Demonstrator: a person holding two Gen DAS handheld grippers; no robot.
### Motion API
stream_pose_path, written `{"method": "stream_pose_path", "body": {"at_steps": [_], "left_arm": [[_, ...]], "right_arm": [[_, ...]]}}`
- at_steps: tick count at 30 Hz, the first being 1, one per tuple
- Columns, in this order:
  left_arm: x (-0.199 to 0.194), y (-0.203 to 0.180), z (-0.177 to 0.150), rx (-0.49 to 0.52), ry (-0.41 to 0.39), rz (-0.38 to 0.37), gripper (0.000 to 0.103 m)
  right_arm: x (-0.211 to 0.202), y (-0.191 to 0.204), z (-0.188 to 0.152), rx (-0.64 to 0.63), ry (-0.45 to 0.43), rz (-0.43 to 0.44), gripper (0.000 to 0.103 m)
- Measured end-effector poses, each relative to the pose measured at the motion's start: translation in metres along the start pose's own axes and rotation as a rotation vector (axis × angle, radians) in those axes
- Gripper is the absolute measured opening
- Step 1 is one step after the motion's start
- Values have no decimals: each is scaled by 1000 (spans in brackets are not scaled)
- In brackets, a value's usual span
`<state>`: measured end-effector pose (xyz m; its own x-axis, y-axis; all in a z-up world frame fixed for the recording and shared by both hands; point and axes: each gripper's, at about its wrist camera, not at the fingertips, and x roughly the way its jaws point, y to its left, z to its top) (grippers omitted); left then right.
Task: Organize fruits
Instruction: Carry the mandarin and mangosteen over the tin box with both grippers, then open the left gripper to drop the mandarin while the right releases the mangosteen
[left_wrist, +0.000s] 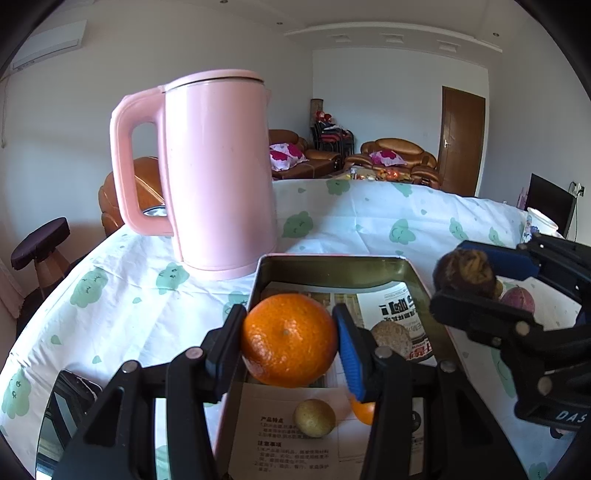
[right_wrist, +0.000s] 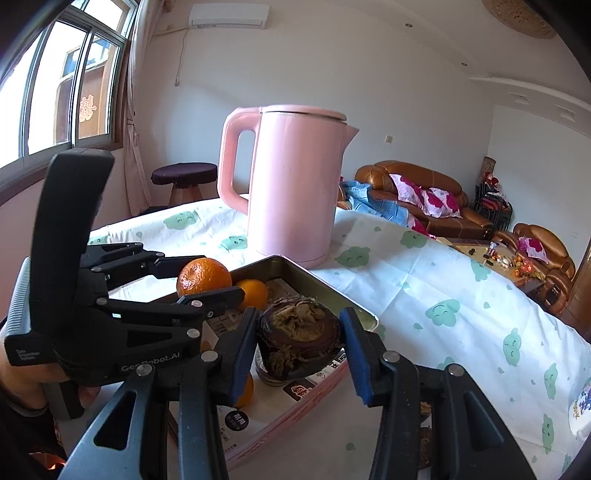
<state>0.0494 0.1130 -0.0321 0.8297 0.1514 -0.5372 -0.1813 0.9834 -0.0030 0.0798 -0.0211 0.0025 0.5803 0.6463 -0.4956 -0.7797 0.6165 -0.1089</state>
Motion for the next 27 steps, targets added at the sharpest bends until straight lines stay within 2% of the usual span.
{"method": "stream_pose_path", "body": {"at_steps": [17, 27], "left_arm": [[12, -4, 2, 27, 46, -24, 49], [12, -2, 4, 29, 39, -15, 52]], "right_arm": [[31, -7, -2, 42, 83, 28, 47], [47, -14, -10, 92, 129, 74, 47]]}}
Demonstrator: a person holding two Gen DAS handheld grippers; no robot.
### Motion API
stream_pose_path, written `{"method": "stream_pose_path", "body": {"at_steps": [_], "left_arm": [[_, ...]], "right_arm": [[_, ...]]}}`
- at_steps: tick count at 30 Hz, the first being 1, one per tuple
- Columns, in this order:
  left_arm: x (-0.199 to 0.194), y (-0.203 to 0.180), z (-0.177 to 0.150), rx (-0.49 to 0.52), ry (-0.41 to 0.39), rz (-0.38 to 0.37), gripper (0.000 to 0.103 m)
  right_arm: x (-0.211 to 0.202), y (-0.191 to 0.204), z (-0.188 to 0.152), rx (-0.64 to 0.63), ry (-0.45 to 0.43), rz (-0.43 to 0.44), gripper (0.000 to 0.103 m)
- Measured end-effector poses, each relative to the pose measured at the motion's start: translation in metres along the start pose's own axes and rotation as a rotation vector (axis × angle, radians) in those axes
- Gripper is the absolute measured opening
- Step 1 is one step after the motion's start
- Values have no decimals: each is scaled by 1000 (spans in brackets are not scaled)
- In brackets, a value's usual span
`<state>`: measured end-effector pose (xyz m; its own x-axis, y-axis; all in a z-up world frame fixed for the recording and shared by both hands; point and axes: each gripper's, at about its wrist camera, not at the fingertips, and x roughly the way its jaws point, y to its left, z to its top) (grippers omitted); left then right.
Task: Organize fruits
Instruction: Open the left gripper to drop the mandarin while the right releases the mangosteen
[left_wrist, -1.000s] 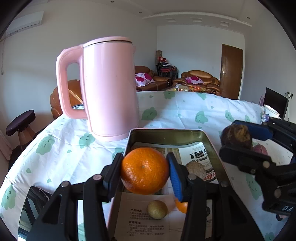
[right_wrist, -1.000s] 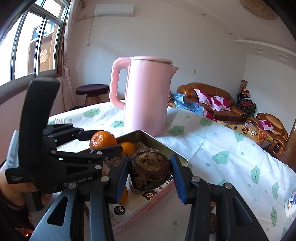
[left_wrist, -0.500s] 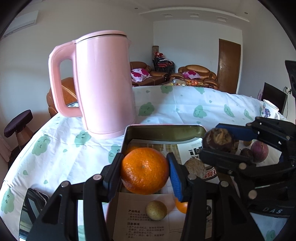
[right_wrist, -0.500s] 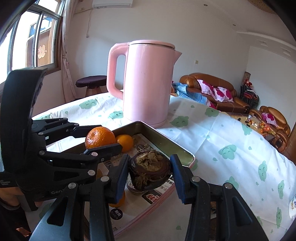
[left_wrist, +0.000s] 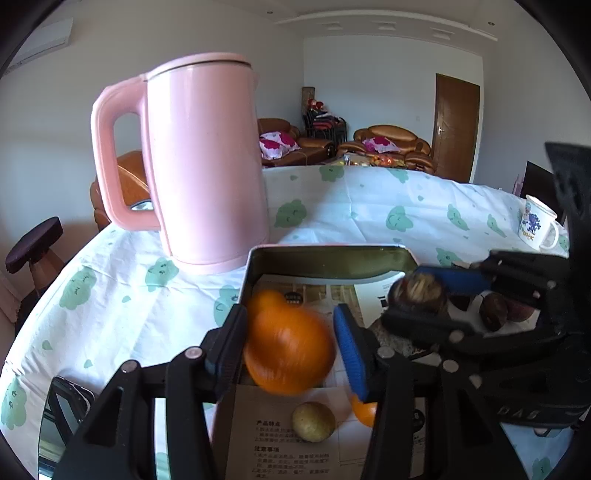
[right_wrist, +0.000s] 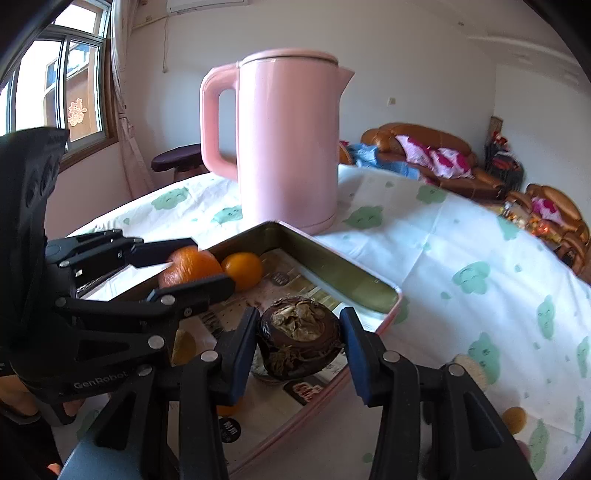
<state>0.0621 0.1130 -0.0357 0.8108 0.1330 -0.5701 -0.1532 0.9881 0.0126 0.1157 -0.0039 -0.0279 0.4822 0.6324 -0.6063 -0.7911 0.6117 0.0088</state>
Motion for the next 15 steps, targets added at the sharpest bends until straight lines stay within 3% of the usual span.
{"method": "stream_pose_path", "body": {"at_steps": [3, 7, 15], "left_arm": [[-2, 1, 0, -7, -7, 7, 57], [-9, 7, -1, -55, -39, 6, 76], [-24, -14, -2, -47, -87, -20, 89]], "right_arm": [[0, -1, -1, 7, -3, -20, 54], [-13, -9, 1, 43, -35, -43, 70], [-67, -34, -22, 78, -69, -144, 72]]}}
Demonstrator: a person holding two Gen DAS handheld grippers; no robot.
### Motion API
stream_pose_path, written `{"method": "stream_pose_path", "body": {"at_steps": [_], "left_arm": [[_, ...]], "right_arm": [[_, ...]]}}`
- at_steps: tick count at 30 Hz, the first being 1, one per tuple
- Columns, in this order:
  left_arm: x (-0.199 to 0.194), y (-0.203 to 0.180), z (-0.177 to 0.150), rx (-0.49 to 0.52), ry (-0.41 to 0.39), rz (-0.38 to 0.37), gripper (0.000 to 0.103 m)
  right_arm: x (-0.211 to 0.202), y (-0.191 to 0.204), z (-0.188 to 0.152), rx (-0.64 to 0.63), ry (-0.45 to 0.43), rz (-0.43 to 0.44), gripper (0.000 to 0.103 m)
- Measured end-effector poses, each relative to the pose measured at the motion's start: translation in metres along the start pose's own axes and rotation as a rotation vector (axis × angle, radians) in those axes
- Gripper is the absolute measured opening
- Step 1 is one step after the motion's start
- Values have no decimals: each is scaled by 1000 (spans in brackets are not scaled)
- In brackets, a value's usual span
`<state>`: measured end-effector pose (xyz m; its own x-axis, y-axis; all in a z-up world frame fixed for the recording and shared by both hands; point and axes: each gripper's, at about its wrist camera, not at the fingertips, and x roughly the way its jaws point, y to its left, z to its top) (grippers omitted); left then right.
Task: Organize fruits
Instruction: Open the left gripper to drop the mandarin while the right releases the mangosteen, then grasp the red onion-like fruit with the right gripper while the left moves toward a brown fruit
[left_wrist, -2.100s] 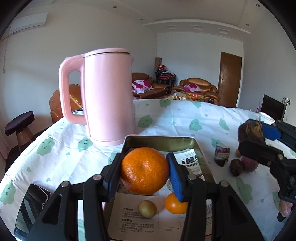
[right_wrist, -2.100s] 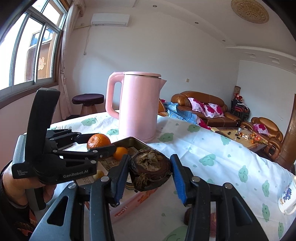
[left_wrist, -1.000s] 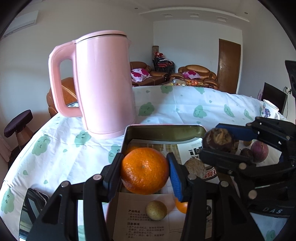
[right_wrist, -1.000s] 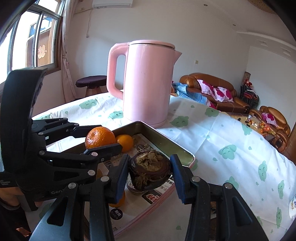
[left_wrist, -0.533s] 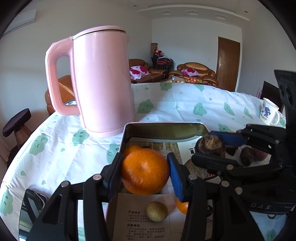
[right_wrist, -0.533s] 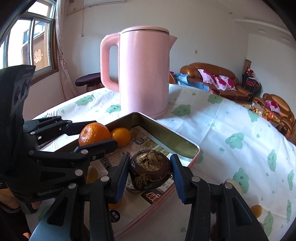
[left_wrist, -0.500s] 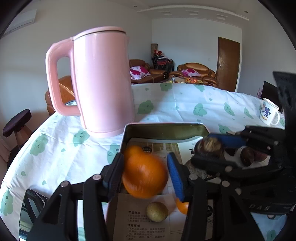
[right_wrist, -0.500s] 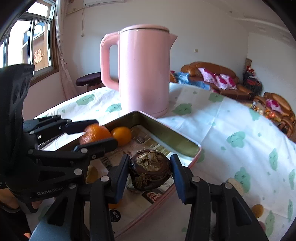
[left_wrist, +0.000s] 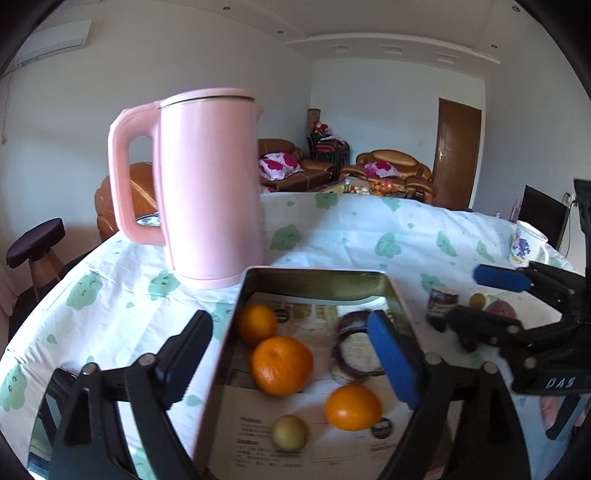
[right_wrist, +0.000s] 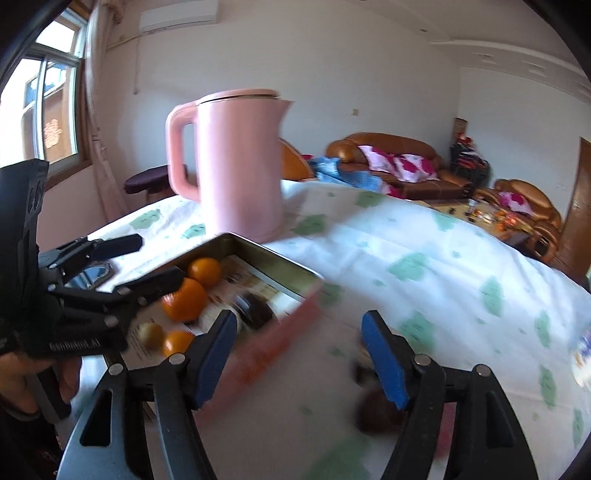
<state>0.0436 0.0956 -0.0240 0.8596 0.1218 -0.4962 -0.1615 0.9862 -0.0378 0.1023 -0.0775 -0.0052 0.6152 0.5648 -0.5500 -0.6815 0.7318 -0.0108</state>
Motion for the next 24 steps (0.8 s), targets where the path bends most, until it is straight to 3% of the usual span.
{"method": "stream_pose_path", "body": {"at_steps": [6, 10, 17, 24], "left_arm": [[-2, -34, -3, 44, -4, -43, 90], [-3, -56, -5, 72, 3, -79, 93], [3, -91, -7, 131, 17, -102, 94], [6, -99, -6, 134, 22, -106, 98]], "right_arm": [[-28, -55, -28, 81, 29, -135, 72], [-31, -81, -42, 140, 65, -174, 72], [-23, -94, -54, 179, 106, -159, 72], [-9, -90, -55, 179, 150, -91, 72]]}}
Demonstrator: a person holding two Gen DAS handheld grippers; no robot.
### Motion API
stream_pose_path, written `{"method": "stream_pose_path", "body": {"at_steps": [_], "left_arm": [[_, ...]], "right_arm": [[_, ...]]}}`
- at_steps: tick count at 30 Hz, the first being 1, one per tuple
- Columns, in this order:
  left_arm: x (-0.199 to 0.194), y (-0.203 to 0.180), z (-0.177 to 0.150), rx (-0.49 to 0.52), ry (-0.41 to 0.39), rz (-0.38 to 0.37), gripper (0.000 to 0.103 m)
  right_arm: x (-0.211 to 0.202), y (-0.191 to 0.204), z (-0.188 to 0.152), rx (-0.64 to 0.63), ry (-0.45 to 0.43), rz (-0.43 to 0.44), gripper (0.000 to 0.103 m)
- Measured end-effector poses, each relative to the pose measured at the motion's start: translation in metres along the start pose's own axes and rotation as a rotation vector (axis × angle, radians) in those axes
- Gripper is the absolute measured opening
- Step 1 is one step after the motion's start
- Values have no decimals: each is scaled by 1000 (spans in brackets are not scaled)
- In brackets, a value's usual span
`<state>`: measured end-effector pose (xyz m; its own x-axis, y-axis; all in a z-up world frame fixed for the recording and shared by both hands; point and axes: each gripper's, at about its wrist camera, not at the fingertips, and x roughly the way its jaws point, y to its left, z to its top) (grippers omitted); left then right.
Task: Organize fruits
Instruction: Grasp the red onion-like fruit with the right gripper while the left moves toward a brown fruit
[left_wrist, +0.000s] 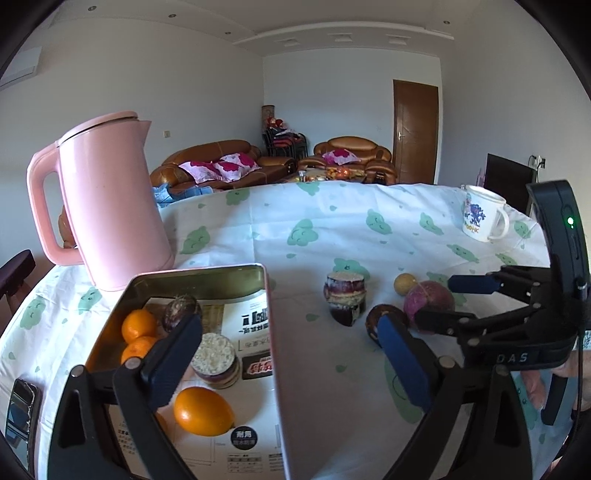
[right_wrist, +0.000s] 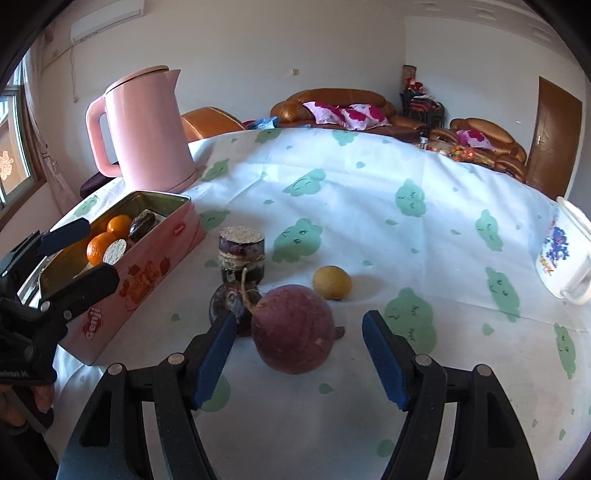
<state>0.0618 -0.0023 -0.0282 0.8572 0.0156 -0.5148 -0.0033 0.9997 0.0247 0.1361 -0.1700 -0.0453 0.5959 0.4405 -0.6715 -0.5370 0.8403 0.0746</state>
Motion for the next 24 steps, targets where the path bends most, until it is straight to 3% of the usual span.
{"method": "stream_pose_path", "body": {"at_steps": [6, 8, 10, 18, 21, 24], "left_arm": [[1, -7, 2, 17, 6, -12, 98], [2, -10, 3, 22, 7, -21, 98], [3, -14, 4, 32, 12, -26, 98], [17, -39, 8, 78, 55, -81, 97], [27, -51, 10, 93, 90, -109, 92], [43, -62, 11, 106, 147, -122, 79]], "right_arm": [[18, -6, 4, 52, 63, 56, 71], [20, -13, 4, 87, 69, 82, 57], [17, -13, 3, 92, 62, 93, 51], [-9, -18, -5, 51, -11, -78, 50], [-12, -34, -8, 96, -10, -90, 50], [-16, -42, -9, 112, -20, -113, 50]]}}
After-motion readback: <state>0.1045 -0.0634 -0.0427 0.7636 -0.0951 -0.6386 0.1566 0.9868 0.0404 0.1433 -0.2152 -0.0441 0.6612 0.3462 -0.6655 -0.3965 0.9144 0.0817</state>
